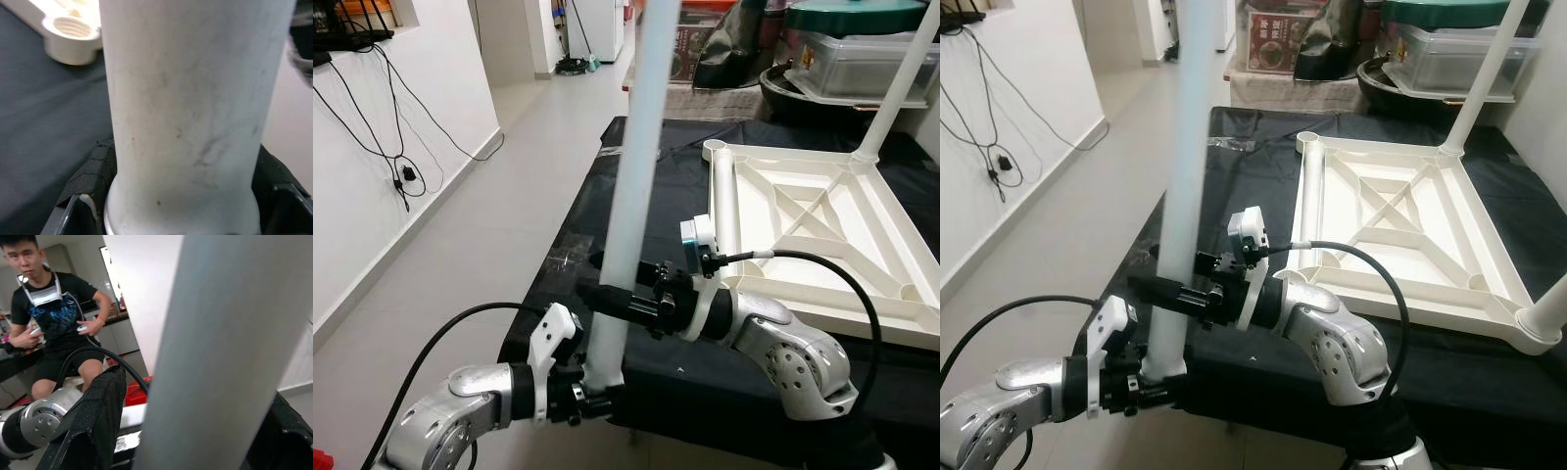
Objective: Building children table
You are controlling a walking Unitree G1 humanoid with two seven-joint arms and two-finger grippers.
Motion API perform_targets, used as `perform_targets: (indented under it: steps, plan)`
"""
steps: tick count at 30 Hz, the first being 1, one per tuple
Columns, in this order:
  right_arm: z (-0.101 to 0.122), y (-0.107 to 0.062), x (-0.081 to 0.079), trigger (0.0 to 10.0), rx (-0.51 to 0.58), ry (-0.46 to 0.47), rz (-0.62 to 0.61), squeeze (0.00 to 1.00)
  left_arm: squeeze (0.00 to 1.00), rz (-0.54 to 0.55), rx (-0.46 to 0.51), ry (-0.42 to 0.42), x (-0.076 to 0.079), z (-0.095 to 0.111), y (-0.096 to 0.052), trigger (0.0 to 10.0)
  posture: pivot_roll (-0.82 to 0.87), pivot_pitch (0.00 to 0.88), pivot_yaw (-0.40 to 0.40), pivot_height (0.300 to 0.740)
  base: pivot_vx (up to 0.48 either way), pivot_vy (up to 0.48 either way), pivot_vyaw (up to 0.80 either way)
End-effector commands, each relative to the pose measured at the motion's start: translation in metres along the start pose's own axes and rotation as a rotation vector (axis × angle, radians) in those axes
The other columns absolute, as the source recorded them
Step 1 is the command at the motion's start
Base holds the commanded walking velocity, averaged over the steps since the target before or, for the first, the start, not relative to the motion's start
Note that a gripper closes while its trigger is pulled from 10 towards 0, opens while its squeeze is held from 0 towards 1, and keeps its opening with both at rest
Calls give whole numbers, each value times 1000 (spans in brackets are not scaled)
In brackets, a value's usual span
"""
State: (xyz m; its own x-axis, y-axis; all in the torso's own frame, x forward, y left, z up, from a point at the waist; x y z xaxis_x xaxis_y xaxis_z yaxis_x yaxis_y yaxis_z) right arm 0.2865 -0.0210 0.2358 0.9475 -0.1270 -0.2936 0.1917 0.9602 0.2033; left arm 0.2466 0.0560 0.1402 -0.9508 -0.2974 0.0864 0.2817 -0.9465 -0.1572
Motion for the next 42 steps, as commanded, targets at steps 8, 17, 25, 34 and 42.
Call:
perform_targets:
  steps: [8, 17, 25, 34, 42]
  plan:
    - [-1, 4, -17, 10000, -47, 52, 133, 0, 0, -182, -58, -34, 28, -10, -9, 10000, 101, 73, 7, 740, 0, 0, 0]
    - [-8, 3, -26, 10000, -90, 85, 200, 0, 0, -219, -62, -31, 30, -6, -9, 10000, 100, 80, 5, 740, 0, 0, 0]
    - [-8, 4, -27, 10000, -92, 88, 207, 0, 0, -223, -64, -27, 30, -6, -8, 10000, 99, 81, 4, 740, 0, 0, 0]
    - [-7, 7, -31, 2667, -89, 105, 230, 0, 0, -250, -73, -27, 33, -9, -5, 10000, 93, 83, 8, 740, 0, 0, 0]
    - [-8, 5, -33, 0, -98, 111, 244, 0, 0, -261, -85, -49, 37, -13, -8, 10000, 96, 84, 8, 740, 0, 0, 0]
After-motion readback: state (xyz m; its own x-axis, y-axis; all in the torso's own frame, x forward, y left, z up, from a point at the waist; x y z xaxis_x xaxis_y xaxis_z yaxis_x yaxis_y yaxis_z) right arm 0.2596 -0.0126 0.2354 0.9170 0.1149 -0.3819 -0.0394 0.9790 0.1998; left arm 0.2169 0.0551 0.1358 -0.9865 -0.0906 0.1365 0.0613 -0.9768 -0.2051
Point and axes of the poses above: a point about 5 cm out from each wrist's last joint towards the gripper, its own y axis pointing out of the wrist towards the gripper, its own z axis along the axis of the wrist's last joint, x = y × z, the point moved 6 cm from there along y, pointing out of the wrist towards the gripper, and after that the axes turned 8 degrees about y, right-handed, at the moved point
